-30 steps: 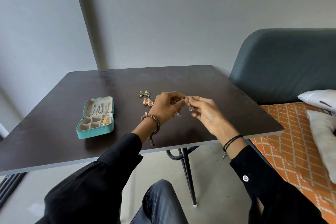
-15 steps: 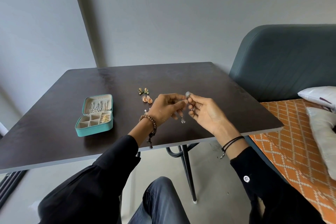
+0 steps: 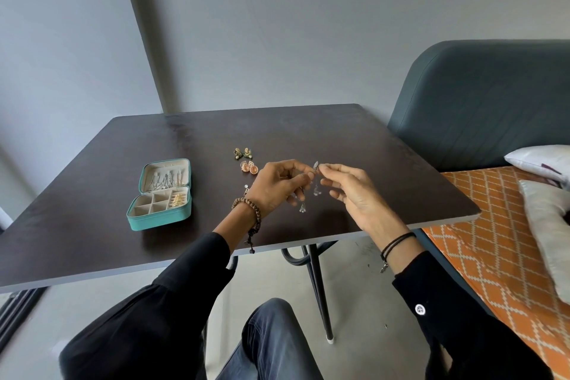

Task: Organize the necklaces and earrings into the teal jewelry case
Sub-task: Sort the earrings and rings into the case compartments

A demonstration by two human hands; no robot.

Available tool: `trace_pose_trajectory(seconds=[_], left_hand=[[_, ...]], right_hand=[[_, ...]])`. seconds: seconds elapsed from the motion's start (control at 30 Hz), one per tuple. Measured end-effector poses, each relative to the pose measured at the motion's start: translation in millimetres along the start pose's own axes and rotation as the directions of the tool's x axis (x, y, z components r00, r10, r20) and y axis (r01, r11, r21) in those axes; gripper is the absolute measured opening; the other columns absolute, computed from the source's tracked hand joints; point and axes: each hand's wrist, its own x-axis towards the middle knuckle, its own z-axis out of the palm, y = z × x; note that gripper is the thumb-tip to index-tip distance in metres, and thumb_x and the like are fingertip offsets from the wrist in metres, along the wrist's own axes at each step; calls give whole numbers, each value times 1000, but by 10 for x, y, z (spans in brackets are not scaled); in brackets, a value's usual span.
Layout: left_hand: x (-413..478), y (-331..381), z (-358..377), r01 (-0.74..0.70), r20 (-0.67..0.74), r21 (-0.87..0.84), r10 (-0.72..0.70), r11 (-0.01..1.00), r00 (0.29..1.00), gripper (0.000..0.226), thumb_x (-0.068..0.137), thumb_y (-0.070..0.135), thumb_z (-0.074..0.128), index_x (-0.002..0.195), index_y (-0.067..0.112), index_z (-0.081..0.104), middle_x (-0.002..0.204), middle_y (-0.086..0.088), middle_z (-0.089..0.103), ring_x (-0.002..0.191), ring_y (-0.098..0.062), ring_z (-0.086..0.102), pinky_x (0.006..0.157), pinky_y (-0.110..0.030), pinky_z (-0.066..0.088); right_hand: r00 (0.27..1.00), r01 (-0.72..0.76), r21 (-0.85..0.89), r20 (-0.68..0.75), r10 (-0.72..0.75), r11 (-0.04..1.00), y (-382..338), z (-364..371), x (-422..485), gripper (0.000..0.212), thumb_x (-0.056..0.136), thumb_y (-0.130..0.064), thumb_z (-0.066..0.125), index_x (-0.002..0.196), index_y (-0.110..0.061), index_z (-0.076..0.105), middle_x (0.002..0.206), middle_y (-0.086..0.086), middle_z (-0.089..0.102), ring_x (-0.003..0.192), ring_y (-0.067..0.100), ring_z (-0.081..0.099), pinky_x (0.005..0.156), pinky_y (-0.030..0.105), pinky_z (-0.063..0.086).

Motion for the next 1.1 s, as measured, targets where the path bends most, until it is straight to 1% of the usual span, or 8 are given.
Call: trace_pose_trajectory(seconds=[0.1, 0.27, 0.43, 0.6, 0.73, 0.83, 0.9, 1.1], left_hand=[[-15, -20, 5, 12, 22, 1, -12, 1000, 1000, 18, 96, 16, 63, 107, 3, 69, 84, -12, 70, 64, -18, 65, 56, -23, 55], [-35, -6, 37, 14, -15, -75, -15, 997, 1000, 23, 94, 21, 67, 109, 4, 68, 83, -5, 72, 62, -15, 66, 54, -22, 55], [-44, -19, -8, 24, -107, -262, -53, 965, 993, 21, 95, 14, 64, 110, 0, 69, 87, -2, 74, 63, -7, 64, 54, -17, 52], [-79, -32, -69, 45, -90, -345, -81, 938, 993, 21, 97, 13, 61, 114, 5, 70, 93, -1, 75, 74, -6, 63, 60, -16, 51], [-110, -21, -101, 55, -123, -272, -92, 961, 988, 21, 96, 18, 64, 110, 5, 71, 95, -5, 73, 77, -7, 63, 62, -17, 51], [-117, -15, -112, 35, -145, -135, -55, 990, 988, 23, 95, 23, 65, 106, 3, 71, 97, -15, 72, 79, -9, 63, 64, -17, 50], [-116, -15, -118, 8, -160, -88, -22, 996, 987, 21, 97, 23, 63, 103, 4, 71, 98, -13, 74, 79, -9, 63, 66, -18, 50], [-105, 1, -148, -30, -223, -72, 13, 997, 975, 18, 97, 19, 62, 105, 5, 71, 94, -8, 76, 78, -10, 68, 66, -17, 53]], right_hand=[[999, -40, 124, 19, 38, 991, -26, 5, 1, 24, 93, -19, 70, 114, -9, 73, 111, 4, 72, 105, 17, 64, 90, 33, 43], [998, -36, 208, 65, 23, 977, -68, -4, -27, 15, 94, -16, 67, 107, -11, 73, 98, 0, 74, 95, 14, 64, 80, 27, 41], [996, 16, 177, 81, -31, 984, -130, 7, -49, 7, 97, -18, 62, 102, -16, 67, 103, 4, 78, 93, 12, 63, 72, 27, 38], [995, 58, 212, 73, -75, 975, -127, 83, -55, 6, 98, -9, 61, 99, -9, 66, 86, 7, 75, 79, 15, 59, 64, 23, 42], [992, 70, 198, 86, -88, 978, -118, 166, -44, 7, 98, -8, 60, 98, -8, 67, 86, 7, 74, 81, 15, 61, 69, 24, 44], [990, 120, 50, 71, -124, 991, -109, 223, -56, 8, 98, -15, 62, 94, -15, 70, 90, -3, 73, 91, 13, 61, 79, 27, 41], [986, 150, -49, 77, -146, 987, -104, 249, -67, 9, 99, -19, 62, 96, -18, 71, 93, -6, 70, 94, 9, 61, 83, 27, 41], [967, 189, -85, 190, -171, 978, -101, 271, -46, 11, 101, -13, 58, 97, -14, 68, 95, 0, 69, 97, 14, 60, 78, 28, 44]])
